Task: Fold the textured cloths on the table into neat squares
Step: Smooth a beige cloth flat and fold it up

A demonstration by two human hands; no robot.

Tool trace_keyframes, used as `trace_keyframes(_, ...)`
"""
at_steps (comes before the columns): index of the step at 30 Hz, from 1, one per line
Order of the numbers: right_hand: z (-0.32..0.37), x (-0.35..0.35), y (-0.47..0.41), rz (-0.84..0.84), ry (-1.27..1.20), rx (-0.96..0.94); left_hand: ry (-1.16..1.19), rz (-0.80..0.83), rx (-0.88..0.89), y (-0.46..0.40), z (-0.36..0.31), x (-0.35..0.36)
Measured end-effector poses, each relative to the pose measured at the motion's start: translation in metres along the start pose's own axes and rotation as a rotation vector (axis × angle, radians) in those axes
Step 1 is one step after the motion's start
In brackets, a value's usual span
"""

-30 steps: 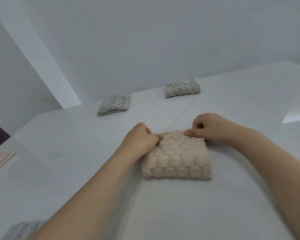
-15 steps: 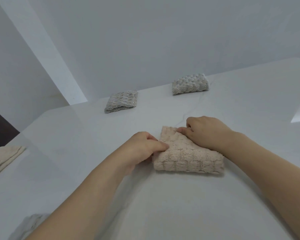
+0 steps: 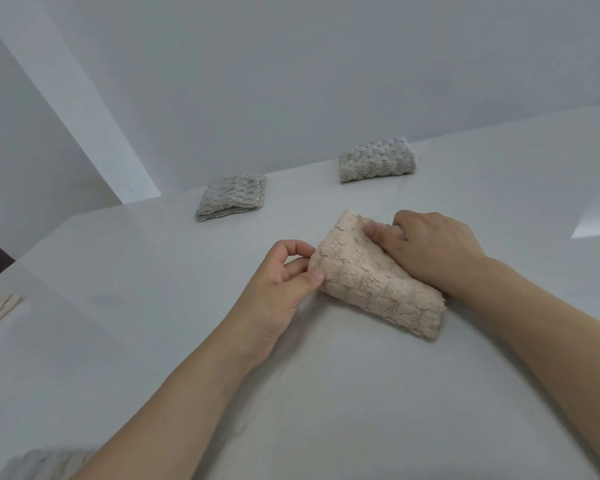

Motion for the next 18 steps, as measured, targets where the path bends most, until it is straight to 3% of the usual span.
trace_keyframes(5,0.001,0.001,-0.002,0.007,-0.004,0.008,-0.132,0.060,-0.088,-0.007,0.001,0.005)
trace_keyframes(9,0.002,0.000,-0.001,0.015,-0.008,0.008,-0.239,-0.080,-0.107,-0.013,0.007,0.007)
trace_keyframes(13,0.005,0.002,0.001,0.013,-0.017,0.005,-0.516,-0.189,-0.166,-0.013,0.011,0.005)
trace_keyframes(18,0.012,0.002,0.002,0.029,-0.058,-0.086,-0.694,-0.361,-0.122,-0.006,-0.003,0.003)
Point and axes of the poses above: each hand's wrist, its own y-axis away from the middle knuckle, its own x-axis out of the palm, z = x × y, the point moved 2 cm from there along -y, towards the middle knuckle, and after that the axes turned 6 degrees about z, right-handed, at the moved point
